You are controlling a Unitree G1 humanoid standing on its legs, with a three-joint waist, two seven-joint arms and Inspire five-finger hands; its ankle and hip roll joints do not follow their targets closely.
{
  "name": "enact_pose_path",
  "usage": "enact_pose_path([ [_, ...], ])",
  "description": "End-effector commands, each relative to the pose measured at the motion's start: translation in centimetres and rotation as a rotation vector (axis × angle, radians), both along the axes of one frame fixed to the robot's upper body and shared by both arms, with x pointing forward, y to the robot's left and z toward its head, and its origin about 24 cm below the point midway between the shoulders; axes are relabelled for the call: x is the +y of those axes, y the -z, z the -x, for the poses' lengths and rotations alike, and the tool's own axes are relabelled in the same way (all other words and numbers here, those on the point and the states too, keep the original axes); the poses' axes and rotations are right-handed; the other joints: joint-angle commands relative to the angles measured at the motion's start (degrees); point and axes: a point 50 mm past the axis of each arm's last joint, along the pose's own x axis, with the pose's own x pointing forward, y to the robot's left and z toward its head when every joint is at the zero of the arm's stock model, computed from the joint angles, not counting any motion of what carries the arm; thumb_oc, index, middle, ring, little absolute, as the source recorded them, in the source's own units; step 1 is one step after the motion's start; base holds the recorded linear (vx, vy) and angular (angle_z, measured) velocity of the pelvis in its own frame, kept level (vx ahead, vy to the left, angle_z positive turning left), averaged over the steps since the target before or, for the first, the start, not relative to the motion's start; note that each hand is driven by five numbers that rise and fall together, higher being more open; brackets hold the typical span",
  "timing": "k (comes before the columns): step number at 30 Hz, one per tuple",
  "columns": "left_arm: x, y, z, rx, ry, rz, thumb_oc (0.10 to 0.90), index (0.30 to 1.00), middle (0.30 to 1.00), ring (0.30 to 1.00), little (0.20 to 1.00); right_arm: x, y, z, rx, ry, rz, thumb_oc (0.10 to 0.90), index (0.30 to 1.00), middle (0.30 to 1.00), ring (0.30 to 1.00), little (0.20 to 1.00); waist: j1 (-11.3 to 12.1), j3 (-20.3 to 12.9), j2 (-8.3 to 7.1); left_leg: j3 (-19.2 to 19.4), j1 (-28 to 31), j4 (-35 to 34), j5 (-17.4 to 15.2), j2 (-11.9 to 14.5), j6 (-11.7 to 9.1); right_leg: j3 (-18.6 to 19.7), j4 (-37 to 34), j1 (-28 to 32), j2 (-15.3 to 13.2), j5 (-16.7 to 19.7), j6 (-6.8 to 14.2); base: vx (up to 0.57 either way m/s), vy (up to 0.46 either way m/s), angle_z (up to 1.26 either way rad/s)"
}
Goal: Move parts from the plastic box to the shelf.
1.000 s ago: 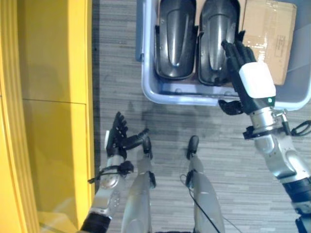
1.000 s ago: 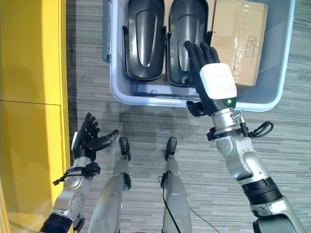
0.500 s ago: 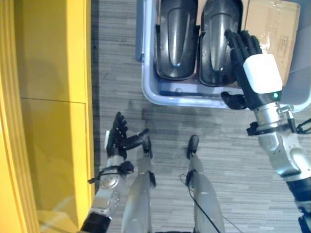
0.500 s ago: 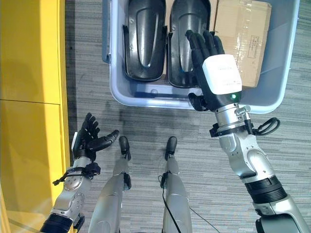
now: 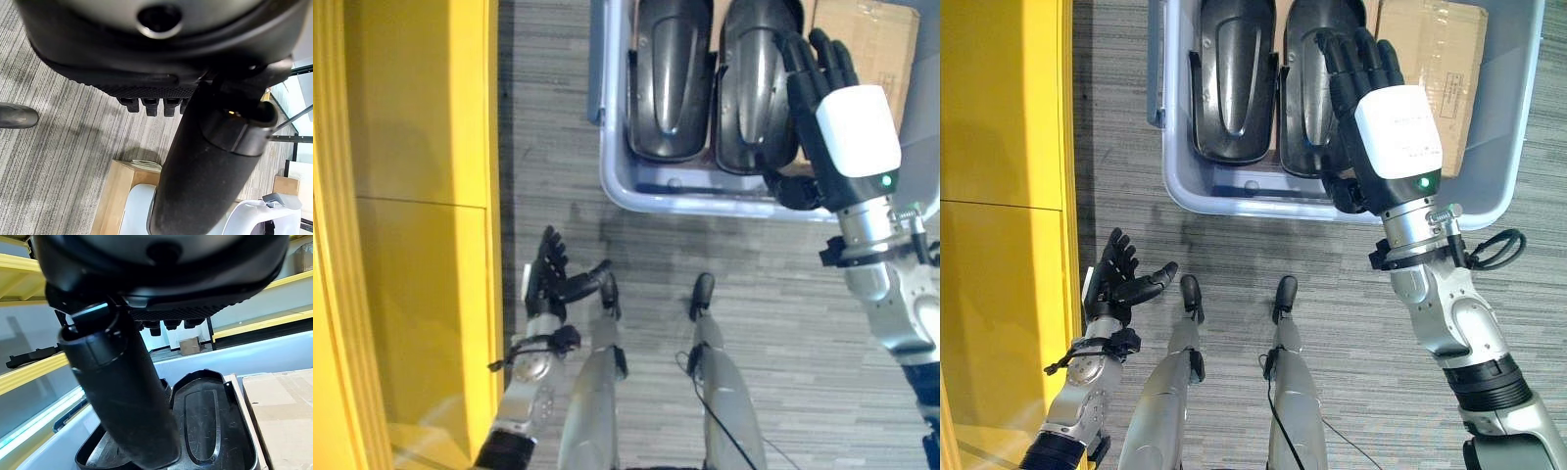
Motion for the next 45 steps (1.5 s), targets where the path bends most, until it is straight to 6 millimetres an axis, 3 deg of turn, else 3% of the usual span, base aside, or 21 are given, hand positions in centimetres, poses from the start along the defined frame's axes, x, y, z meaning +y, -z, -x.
enact_pose_path([
  [1,1.6,-1.5,1.1,-0.094,-0.043,-0.067,0.900,1.000,1.000,1.000,1.000,0.9,-5.3,1.8,-0.260,-0.068,0.035,0.900,1.000,1.000,1.000,1.000,0.60,-3.38,-3.32,-1.84,4.21,2.23,-3.76,2.09,-3.86,-0.41,5.04,4.35,-3.82,-3.06,4.87,0.00,0.000,0.00],
  [28,1.5,-1.5,0.9,-0.099,-0.013,-0.062,0.900,1.000,1.000,1.000,1.000,-1.9,-4.6,-3.8,-0.057,0.149,0.088,0.900,1.000,1.000,1.000,1.000,2.28,-2.10,-1.95,-2.23,3.12,2.19,-3.44,1.89,-3.76,-0.64,5.65,3.04,-3.98,-3.07,4.59,0.00,0.000,0.00],
  [45,1.6,-1.3,0.9,-0.097,0.001,-0.055,0.900,1.000,1.000,1.000,1.000,-3.8,-2.5,-4.9,0.104,0.273,0.291,0.900,1.000,1.000,1.000,1.000,2.10,-1.21,-1.76,-2.43,2.93,2.44,-3.53,2.02,-3.85,-0.60,6.25,2.34,-3.99,-3.18,4.50,0.00,0.000,0.00],
])
